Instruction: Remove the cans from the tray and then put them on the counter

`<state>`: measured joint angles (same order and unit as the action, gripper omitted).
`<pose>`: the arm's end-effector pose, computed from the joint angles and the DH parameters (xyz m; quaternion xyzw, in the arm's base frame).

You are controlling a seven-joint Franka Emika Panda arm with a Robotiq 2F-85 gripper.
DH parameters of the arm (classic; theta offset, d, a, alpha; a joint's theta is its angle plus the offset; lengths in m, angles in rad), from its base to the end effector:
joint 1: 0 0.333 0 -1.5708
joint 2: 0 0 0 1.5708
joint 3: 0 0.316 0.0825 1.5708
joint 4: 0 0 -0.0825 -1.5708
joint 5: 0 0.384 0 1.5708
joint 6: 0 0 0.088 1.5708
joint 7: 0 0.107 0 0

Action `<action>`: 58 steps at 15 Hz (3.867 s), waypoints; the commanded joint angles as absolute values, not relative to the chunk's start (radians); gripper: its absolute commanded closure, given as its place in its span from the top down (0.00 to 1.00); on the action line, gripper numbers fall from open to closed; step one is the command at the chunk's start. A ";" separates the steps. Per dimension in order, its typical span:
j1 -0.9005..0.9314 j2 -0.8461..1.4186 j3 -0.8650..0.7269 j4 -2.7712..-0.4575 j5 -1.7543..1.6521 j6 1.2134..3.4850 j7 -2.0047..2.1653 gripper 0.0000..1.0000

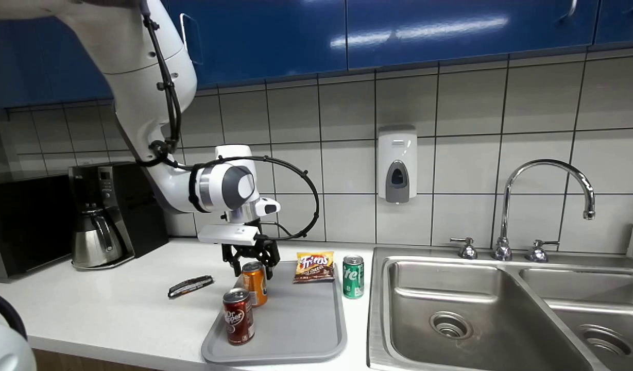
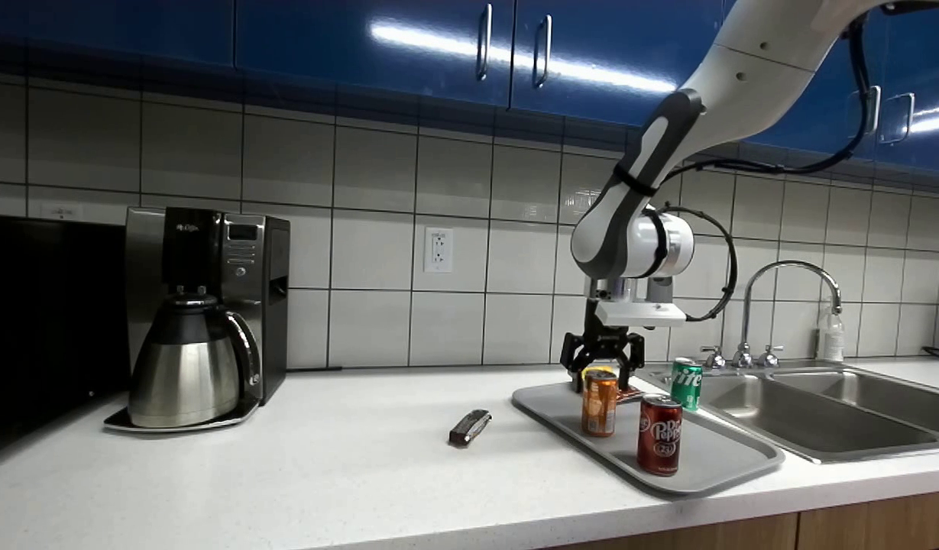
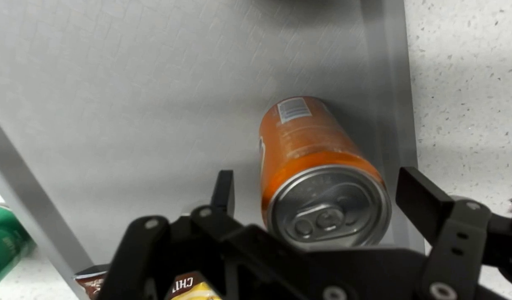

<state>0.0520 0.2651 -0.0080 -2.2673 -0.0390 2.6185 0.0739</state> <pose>0.5461 0.0249 0.2496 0.9990 0.0017 0.0436 0.0089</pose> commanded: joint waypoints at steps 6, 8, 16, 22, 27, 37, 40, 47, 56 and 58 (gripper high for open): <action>0.050 0.285 -0.004 -2.238 -0.048 2.625 0.064 0.38; 0.050 0.278 -0.003 -2.244 -0.048 2.627 0.061 0.38; 0.047 0.238 0.007 -2.274 -0.033 2.658 0.050 0.38; 0.042 0.187 0.027 -2.306 -0.016 2.701 0.027 0.38; 0.045 0.136 0.046 -2.344 -0.002 2.724 0.003 0.38; 0.079 0.115 0.101 -2.361 0.008 2.733 -0.011 0.38; 0.098 0.130 0.116 -2.347 0.000 2.732 -0.011 0.38; 0.129 0.173 0.123 -2.319 -0.027 2.727 0.010 0.38; 0.141 0.235 0.114 -2.290 -0.065 2.723 0.019 0.38; 0.144 0.245 0.112 -2.284 -0.071 2.722 0.021 0.38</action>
<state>0.1340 0.2312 0.1202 -2.3110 -0.0459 2.7227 0.0214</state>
